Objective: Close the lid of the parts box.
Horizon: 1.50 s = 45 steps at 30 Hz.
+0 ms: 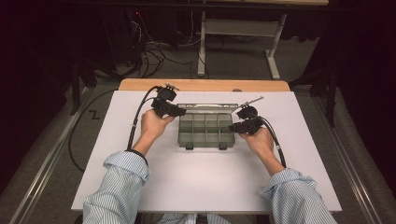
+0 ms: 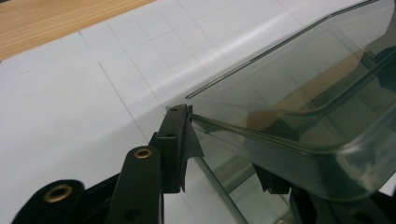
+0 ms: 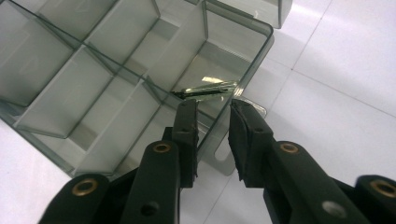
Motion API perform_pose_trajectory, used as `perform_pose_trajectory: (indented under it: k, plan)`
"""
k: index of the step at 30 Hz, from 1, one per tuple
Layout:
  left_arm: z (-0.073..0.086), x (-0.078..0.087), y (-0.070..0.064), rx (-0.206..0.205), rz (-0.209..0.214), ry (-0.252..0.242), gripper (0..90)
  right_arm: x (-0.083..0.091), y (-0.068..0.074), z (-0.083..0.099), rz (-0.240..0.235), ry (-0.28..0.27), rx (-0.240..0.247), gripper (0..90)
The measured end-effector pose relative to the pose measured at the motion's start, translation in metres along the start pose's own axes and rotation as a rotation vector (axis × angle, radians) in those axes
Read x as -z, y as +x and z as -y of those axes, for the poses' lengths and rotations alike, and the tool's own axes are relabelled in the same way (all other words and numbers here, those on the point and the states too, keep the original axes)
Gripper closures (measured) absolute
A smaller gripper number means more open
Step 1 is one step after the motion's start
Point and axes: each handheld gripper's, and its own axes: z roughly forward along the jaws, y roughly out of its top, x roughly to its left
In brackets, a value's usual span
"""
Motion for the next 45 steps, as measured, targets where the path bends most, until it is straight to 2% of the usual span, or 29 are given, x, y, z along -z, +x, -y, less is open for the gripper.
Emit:
perform_pose_trajectory:
  k: [4, 7, 11, 20, 29, 32, 39, 42, 45]
  plan:
    - [0.002, -0.002, 0.000, -0.006, 0.001, 0.011, 57.8, 0.007, 0.000, 0.001, -0.009, -0.011, 0.007, 78.7]
    - [0.004, -0.003, -0.002, -0.019, -0.004, 0.023, 56.5, 0.020, -0.002, -0.001, -0.019, -0.048, 0.002, 85.6]
    - [0.005, -0.004, -0.002, -0.025, -0.003, 0.032, 56.1, 0.031, -0.005, -0.006, -0.031, -0.102, 0.009, 90.0]
    - [0.008, -0.005, -0.001, -0.020, 0.000, 0.057, 51.0, 0.041, -0.002, -0.015, -0.044, -0.140, 0.019, 90.0]
    - [0.015, 0.001, -0.001, -0.022, 0.010, 0.085, 47.3, 0.042, -0.002, -0.014, -0.044, -0.131, 0.025, 90.0]
    - [0.019, 0.002, -0.001, -0.021, 0.006, 0.092, 51.2, 0.043, -0.002, -0.013, -0.047, -0.134, 0.030, 90.0]
    - [0.027, 0.005, 0.002, 0.001, 0.049, 0.084, 64.5, 0.045, 0.000, -0.011, -0.054, -0.125, 0.038, 90.0]
    - [0.029, 0.007, 0.001, -0.004, 0.063, 0.075, 67.2, 0.044, 0.001, -0.009, -0.045, -0.119, 0.055, 90.0]
    - [0.030, 0.010, 0.000, -0.007, 0.070, 0.052, 68.0, 0.042, 0.000, -0.007, -0.050, -0.113, 0.049, 90.0]
